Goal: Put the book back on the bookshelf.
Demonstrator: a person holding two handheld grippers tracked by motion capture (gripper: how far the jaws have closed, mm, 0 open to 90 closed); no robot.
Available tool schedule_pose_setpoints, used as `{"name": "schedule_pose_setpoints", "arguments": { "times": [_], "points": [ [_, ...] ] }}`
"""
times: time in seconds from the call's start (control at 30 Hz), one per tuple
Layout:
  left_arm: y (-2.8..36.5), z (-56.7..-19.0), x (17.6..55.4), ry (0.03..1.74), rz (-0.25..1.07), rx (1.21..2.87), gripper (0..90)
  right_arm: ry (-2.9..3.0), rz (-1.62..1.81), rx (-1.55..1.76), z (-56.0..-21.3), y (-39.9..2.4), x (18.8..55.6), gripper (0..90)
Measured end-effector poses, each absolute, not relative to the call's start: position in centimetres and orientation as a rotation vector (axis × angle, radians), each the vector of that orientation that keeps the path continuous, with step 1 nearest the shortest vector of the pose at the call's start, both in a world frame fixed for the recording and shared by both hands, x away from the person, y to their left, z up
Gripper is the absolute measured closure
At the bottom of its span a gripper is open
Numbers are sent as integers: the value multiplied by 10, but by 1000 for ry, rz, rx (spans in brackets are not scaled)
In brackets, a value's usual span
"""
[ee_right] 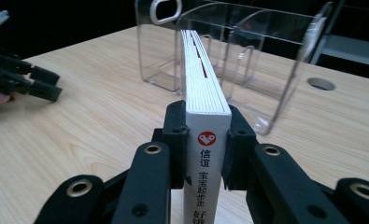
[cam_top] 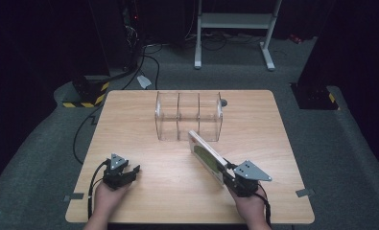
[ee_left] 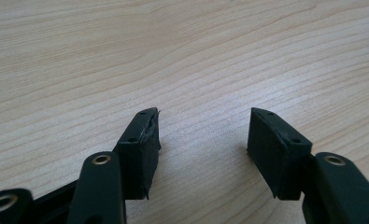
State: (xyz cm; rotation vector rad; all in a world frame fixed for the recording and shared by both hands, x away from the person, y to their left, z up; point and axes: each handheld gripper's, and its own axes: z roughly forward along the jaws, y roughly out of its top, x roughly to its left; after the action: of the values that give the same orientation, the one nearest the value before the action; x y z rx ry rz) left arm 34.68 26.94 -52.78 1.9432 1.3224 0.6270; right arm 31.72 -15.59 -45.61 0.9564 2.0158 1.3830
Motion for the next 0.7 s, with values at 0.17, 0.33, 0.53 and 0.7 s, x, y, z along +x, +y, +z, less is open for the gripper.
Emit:
{"name": "schedule_pose_setpoints", "arguments": {
  "times": [0.17, 0.33, 0.53, 0.7],
  "points": [
    [270, -528, 347, 1327, 618, 1945, 437, 1971, 1376, 990, -452, -167, 317, 751],
    [269, -528, 348, 1321, 614, 1949, 425, 1928, 1373, 1021, -449, -177, 317, 752],
    [267, -528, 348, 1311, 603, 1962, 373, 1875, 1368, 1045, -445, -183, 318, 752],
    [267, -528, 348, 1313, 602, 1968, 348, 1840, 1359, 1047, -442, -182, 317, 752]
  ]
}}
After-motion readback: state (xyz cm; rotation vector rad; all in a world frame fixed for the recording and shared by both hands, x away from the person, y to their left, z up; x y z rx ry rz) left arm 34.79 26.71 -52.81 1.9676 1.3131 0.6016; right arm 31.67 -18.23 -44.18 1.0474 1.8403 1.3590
